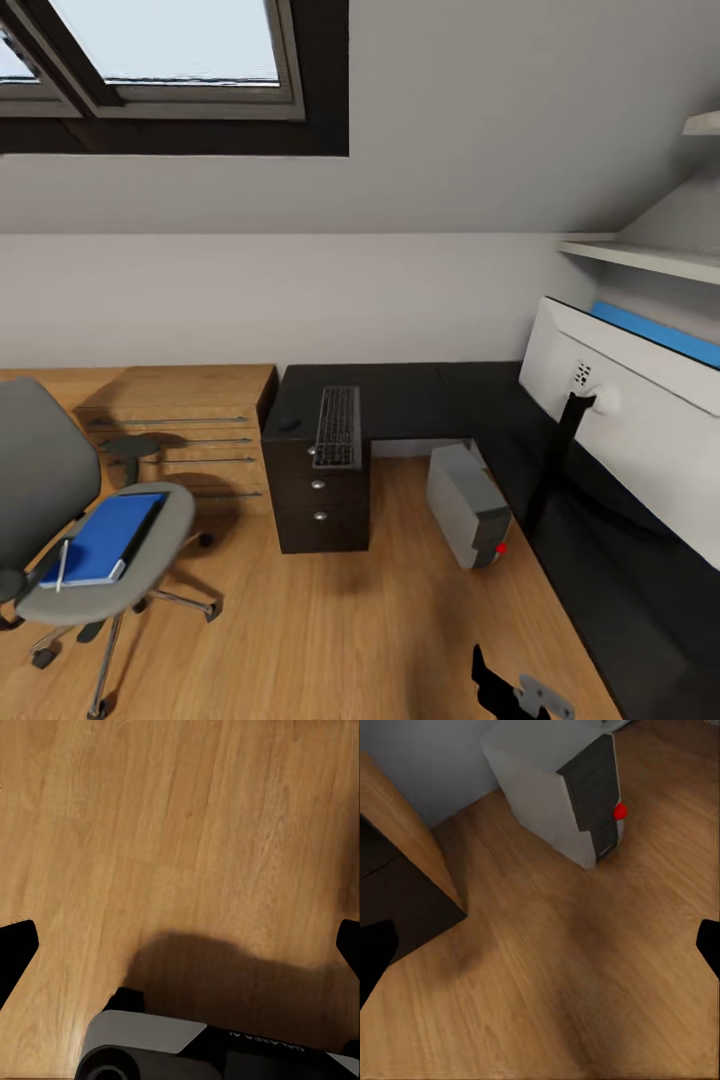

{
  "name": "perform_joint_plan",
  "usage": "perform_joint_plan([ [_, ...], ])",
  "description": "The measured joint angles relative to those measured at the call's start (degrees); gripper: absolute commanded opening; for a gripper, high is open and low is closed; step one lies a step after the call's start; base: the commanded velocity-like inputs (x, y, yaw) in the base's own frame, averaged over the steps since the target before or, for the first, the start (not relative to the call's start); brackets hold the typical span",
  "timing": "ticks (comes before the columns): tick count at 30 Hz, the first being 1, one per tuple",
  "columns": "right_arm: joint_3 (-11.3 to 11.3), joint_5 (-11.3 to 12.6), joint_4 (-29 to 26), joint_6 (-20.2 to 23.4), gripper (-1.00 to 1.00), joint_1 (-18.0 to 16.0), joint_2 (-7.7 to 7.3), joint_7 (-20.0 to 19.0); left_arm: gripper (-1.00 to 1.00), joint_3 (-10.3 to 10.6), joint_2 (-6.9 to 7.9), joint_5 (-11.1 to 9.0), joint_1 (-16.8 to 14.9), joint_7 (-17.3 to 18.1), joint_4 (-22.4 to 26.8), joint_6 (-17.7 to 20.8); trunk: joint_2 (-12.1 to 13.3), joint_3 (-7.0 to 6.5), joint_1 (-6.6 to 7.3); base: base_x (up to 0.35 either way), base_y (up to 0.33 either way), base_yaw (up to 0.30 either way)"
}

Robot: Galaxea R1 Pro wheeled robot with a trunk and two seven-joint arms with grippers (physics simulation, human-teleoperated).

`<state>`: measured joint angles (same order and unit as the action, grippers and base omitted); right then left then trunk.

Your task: In the bedroom, organize the workspace by keeping the computer under the desk, ensuring the monitor is on the desk, placing the keyboard on the desk next to the monitor, placing the mouse on the desk next to the keyboard, moving the folder from the swivel chair onto the desk next to the mouse, stacking the notebook on top of the folder with the pen on top of the notebook, and positioning the swivel chair next to the desk.

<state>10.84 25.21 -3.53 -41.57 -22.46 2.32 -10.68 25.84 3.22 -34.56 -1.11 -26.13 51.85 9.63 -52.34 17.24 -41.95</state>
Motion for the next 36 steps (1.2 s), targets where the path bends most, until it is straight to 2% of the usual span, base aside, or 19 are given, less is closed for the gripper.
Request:
perform_joint_plan([
  [7, -3.3, -5.6, 0.1, 0.0, 1.00, 0.0, 0.05, 0.3, 1.00, 0.0, -0.01, -0.1, 0.0, 0.0, -0.6, -2.3, 2.8, -1.26, 1.54, -0.331, -0.035, 0.000],
  [8, -4.8, -8.2, 0.1, 0.2, 1.00, 0.0, 0.03, 1.0, 1.00, 0.0, 0.06, -0.1, 0.0, 0.0, -0.8, -2.6, 3.2, -1.44, 1.76, -0.339, -0.004, 0.000],
  [9, -5.0, -8.6, 0.1, 0.2, 1.00, 0.0, 0.03, 1.2, 1.00, 0.0, 0.09, -0.1, 0.0, 0.0, -0.9, -2.7, 3.6, -1.62, 1.98, -0.340, -0.004, 0.000],
  [17, -6.8, -10.0, 0.1, 0.3, 1.00, 0.0, 0.02, 2.2, 1.00, -0.1, -0.03, -0.1, 0.0, 0.0, -3.6, -2.8, 6.8, -3.06, 3.73, -0.340, -0.001, 0.000],
  [22, -7.1, -10.2, 0.1, 0.4, 1.00, 0.0, -0.03, 2.8, 1.00, -0.1, -0.97, -0.1, 0.0, 0.1, -9.7, -2.8, 8.8, -3.96, 4.84, -0.311, 0.000, 0.000],
  [27, -7.2, -10.2, 0.1, 0.4, 1.00, 0.0, -0.01, 5.4, 1.00, -0.2, -1.82, -0.1, -1.3, 0.1, -14.4, -2.8, 10.8, -4.86, 5.94, -0.309, 0.000, 0.000],
  [36, -7.4, -10.2, 0.1, 0.3, 1.00, 0.0, 0.08, 7.8, 1.00, -0.2, -2.29, -0.1, -2.6, 0.0, -17.1, -3.1, 14.5, -6.48, 7.92, -0.333, 0.000, 0.000],
])
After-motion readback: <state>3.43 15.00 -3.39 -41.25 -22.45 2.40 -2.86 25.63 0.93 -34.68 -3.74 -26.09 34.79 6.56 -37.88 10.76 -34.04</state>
